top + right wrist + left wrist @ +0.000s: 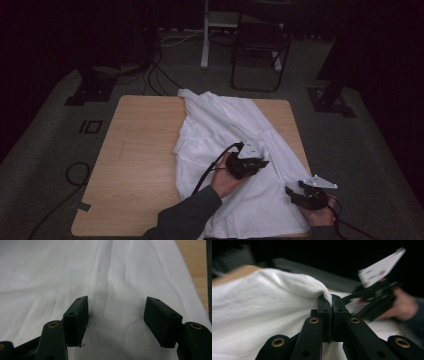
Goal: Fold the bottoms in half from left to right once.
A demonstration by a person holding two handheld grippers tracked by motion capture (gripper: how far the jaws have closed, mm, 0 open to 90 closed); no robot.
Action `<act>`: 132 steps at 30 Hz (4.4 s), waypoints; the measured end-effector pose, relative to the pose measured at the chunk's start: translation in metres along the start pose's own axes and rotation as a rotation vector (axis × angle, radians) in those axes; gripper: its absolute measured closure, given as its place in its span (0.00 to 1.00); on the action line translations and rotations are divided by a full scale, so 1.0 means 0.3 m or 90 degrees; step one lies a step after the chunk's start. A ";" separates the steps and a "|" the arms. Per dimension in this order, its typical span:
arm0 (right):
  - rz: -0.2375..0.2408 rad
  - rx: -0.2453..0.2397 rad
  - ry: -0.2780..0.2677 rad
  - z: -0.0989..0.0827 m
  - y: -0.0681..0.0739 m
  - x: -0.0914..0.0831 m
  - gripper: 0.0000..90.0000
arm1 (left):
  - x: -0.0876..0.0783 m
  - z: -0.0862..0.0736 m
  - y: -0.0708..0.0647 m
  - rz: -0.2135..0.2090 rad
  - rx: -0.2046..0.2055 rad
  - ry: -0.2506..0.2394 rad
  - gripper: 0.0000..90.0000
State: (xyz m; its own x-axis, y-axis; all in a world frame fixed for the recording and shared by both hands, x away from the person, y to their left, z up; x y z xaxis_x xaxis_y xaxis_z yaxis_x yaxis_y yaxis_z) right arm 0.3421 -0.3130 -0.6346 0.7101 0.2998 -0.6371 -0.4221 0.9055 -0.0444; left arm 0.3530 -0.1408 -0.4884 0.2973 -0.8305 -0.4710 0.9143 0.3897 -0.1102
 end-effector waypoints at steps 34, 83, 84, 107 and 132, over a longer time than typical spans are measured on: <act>0.092 -0.002 -0.005 0.274 0.188 0.097 0.98 | -0.431 -0.650 0.427 0.223 -0.314 0.096 0.55; -0.019 -0.038 0.047 0.377 0.053 0.384 0.96 | -0.466 -0.605 0.919 0.464 -0.281 0.112 0.92; -0.019 -0.038 0.047 0.377 0.053 0.384 0.96 | -0.462 -0.601 0.927 0.461 -0.283 0.112 0.92; 0.155 -0.105 -0.046 0.465 0.470 0.258 0.38 | -0.684 -0.550 0.534 0.389 -0.225 0.004 0.50; 0.051 -0.041 -0.133 0.428 0.173 -0.061 0.99 | -0.578 -0.680 0.359 0.345 -0.238 0.072 0.27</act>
State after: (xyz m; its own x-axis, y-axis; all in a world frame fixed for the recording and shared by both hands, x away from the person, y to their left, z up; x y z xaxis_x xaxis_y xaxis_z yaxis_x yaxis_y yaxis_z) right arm 0.3795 -0.2329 -0.5264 0.7713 0.4322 -0.4672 -0.5126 0.8570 -0.0534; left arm 0.3439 0.1265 -0.5972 0.6386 -0.4391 -0.6320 0.4803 0.8691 -0.1186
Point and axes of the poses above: each handheld gripper's, and its own axes: x roughly forward along the jaws, z roughly out of its top, y roughly to its left, the point moved 9 cm from there along x, roughly forward along the jaws, and after that the axes turned 4 degrees about -x, right-handed, at the moved point
